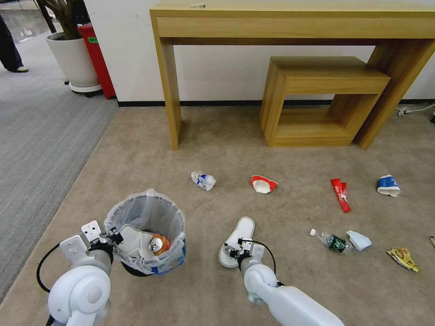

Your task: Pick up the trash bin and place the garbage on the floor into it.

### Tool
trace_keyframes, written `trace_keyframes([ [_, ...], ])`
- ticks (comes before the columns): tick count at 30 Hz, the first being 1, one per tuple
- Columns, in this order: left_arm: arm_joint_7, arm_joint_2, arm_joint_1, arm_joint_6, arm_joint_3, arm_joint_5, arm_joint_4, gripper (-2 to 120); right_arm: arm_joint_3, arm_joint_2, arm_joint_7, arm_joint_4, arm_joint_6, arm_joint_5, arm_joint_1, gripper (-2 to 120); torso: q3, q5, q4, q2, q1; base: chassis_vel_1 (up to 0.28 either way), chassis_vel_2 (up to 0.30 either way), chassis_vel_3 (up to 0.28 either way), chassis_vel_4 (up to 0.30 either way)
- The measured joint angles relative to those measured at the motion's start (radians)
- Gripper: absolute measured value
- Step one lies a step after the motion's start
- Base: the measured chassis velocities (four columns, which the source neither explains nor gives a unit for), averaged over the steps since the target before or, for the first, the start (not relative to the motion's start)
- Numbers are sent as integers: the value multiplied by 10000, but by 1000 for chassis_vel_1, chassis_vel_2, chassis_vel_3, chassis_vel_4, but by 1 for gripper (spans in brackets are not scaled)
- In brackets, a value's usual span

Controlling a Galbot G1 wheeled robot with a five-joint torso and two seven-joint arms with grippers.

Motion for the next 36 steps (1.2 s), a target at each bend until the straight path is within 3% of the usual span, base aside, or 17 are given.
trace_keyframes([
  [11, -2, 22, 51, -5, -2, 0, -63, 1, -89, 232, -103, -427, 54, -98, 116, 81, 0, 1, 0, 0, 0, 0, 0, 0, 0],
  [16, -2, 26, 82, -5, -3, 3, -81, 1, -112, 316, -157, -629, 129, -241, 128, 70, -1, 0, 0, 0, 0, 0, 0, 0, 0],
  [19, -2, 31, 83, -6, -9, 3, -87, 1, -111, 310, -179, -659, 150, -267, 128, 64, 0, 0, 0, 0, 0, 0, 0, 0, 0],
  [22, -2, 22, 73, -6, -5, 3, -87, 1, -100, 303, -194, -697, 182, -311, 147, 45, 0, 0, 0, 0, 0, 0, 0, 0, 0],
  [36, -1, -47, 130, -28, 17, 11, -138, 1, -88, 293, -272, -800, 270, -405, 175, 0, 0, 1, 0, 0, 0, 0, 0, 0, 0],
])
